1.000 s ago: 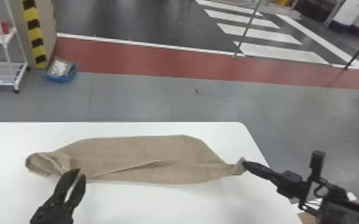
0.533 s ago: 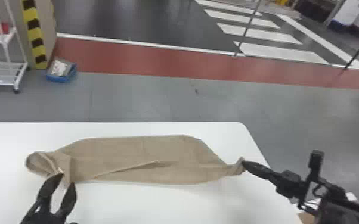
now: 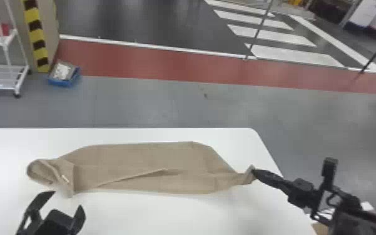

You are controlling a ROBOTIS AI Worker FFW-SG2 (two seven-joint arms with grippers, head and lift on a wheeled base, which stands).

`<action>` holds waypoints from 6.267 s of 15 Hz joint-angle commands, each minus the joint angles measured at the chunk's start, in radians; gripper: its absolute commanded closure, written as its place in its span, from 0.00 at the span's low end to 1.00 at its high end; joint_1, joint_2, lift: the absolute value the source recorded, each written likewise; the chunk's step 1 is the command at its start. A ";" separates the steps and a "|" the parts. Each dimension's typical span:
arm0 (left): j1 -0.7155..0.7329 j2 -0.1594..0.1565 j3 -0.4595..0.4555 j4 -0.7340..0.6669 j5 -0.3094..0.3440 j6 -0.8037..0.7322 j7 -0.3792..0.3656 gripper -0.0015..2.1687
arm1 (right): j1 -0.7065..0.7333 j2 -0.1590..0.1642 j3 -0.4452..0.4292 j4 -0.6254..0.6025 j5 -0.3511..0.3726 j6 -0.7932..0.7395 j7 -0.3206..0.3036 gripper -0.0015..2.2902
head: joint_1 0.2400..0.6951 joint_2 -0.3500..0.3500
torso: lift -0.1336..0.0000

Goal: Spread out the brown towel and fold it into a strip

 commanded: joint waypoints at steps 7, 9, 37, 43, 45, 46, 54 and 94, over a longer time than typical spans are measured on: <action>-0.033 -0.064 -0.020 -0.011 0.053 0.057 0.022 0.16 | -0.002 0.001 0.018 0.022 -0.002 -0.041 -0.007 0.84 | 1.00 0.00 | 1.00; -0.050 -0.083 -0.032 0.004 0.048 0.073 0.035 0.16 | 0.003 0.000 0.015 0.022 -0.009 -0.045 -0.005 0.84 | 1.00 0.00 | 1.00; 0.035 -0.061 0.086 -0.212 0.058 0.306 0.009 0.88 | 0.005 -0.013 -0.048 -0.049 -0.031 0.023 0.004 0.84 | 1.00 0.00 | 1.00; 0.170 -0.010 0.170 -0.603 0.081 0.696 -0.069 0.88 | 0.006 -0.016 -0.178 -0.225 -0.091 0.281 0.071 0.84 | 1.00 0.00 | 1.00; 0.180 -0.007 0.181 -0.681 0.085 0.803 -0.073 0.88 | -0.002 -0.036 -0.195 -0.243 -0.091 0.327 0.074 0.84 | 1.00 0.00 | 1.00; 0.180 -0.007 0.199 -0.698 0.094 0.821 -0.078 0.88 | -0.014 -0.046 -0.195 -0.243 -0.086 0.339 0.073 0.84 | 1.00 0.00 | 1.00; -0.180 -0.038 0.287 -0.421 0.180 0.898 -0.118 0.88 | -0.344 -0.075 -0.039 0.030 0.152 0.186 -0.027 0.84 | 1.00 0.07 | 1.00; -0.366 -0.102 0.408 -0.325 0.314 0.604 -0.241 0.88 | -0.451 -0.123 0.113 0.384 0.094 -0.548 -0.245 0.78 | 0.63 0.17 | 1.00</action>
